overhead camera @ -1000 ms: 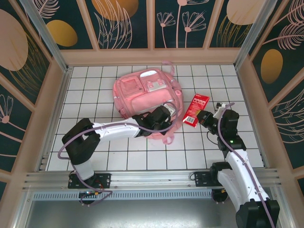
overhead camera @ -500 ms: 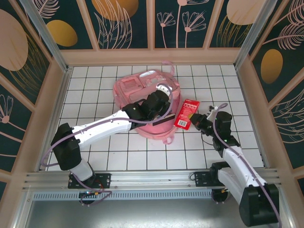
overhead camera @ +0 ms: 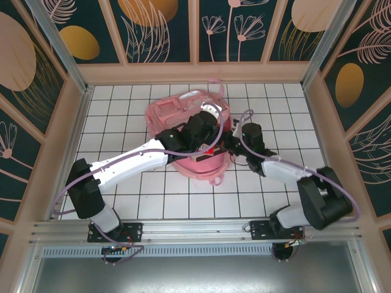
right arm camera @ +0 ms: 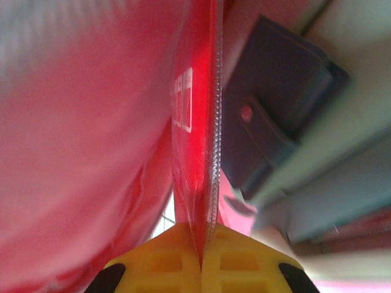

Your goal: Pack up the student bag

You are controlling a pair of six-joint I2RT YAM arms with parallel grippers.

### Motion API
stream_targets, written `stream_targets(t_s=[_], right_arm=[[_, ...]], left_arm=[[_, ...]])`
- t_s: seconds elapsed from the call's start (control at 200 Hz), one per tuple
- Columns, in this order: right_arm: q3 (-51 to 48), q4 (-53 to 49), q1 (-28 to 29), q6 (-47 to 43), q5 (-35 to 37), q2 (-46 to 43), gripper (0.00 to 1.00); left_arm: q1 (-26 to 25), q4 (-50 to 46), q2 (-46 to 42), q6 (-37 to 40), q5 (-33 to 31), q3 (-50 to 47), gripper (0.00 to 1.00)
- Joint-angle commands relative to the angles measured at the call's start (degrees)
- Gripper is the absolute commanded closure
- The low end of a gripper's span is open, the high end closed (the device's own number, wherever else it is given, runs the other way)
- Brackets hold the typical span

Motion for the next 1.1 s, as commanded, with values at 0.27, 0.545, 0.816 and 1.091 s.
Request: stream_targets(t_s=[0.27,0.545,0.816,1.091], right_arm=[[16.7,13.3,3.3,10.6,11.4,20.6,1.00],[20.1,8.4,3.5,7.1,10.8,22.2,0.33],[13.8,-1.6,4.8,-1.0,14.9,11.2,0.22],[5.1,-11.4,4.9,-7.2,18.6,-1.3,0.15]], left_arm=[[-0.4,3.3,-3.9,-0.1,1.5,3.7,1.00],[-0.4,3.8,-5.2,0.1,1.0,2.1,1.00],[0.3,4.3,-5.5,0.1,0.3,0.6,1.00],[2.0,4.8,-7.6,-1.0,1.1,-2.4,1.00]])
